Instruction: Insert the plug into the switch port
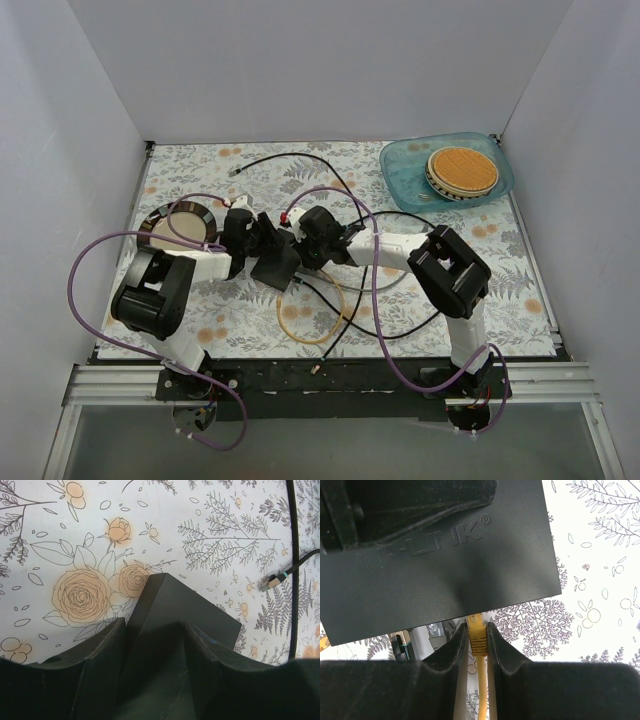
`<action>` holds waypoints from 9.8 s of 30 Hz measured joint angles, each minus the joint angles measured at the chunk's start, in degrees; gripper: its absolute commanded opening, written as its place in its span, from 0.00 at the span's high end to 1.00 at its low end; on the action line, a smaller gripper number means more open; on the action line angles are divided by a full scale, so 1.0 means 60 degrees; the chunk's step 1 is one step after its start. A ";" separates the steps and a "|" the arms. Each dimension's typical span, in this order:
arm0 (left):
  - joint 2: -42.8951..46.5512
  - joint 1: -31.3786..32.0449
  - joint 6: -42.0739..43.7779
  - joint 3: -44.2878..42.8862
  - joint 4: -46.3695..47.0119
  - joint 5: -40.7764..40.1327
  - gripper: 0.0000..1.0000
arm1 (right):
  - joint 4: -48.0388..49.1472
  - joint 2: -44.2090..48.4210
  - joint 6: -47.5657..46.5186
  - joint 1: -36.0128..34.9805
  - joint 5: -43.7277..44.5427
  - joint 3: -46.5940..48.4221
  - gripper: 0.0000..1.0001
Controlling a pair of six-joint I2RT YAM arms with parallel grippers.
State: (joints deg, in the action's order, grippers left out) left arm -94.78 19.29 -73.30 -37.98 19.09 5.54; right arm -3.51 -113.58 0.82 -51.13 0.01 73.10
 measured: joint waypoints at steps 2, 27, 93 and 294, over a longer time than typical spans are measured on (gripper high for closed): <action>0.0044 0.0033 0.0011 -0.0004 -0.0069 -0.0062 0.53 | -0.0058 -0.0029 -0.0051 0.0029 -0.0076 0.0069 0.99; 0.0080 0.0313 0.0583 -0.0594 -0.1180 -0.0408 0.34 | -0.0117 -0.0055 -0.0423 0.0251 -0.1020 0.0084 0.94; 0.1370 -0.0339 0.0430 -0.3734 -0.4393 0.2204 0.02 | -0.0965 -0.1290 0.0040 0.3595 0.1563 0.3177 0.37; 0.1351 -0.1763 -0.0066 -0.3089 -0.3814 0.4178 0.02 | 0.0616 0.2361 0.0732 -0.0087 0.1861 -0.3260 0.99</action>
State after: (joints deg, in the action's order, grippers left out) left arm -86.67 8.71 -73.69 -56.51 -3.79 30.61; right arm 0.19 -99.42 5.21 -51.66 11.18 53.54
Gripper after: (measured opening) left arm 0.981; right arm 0.033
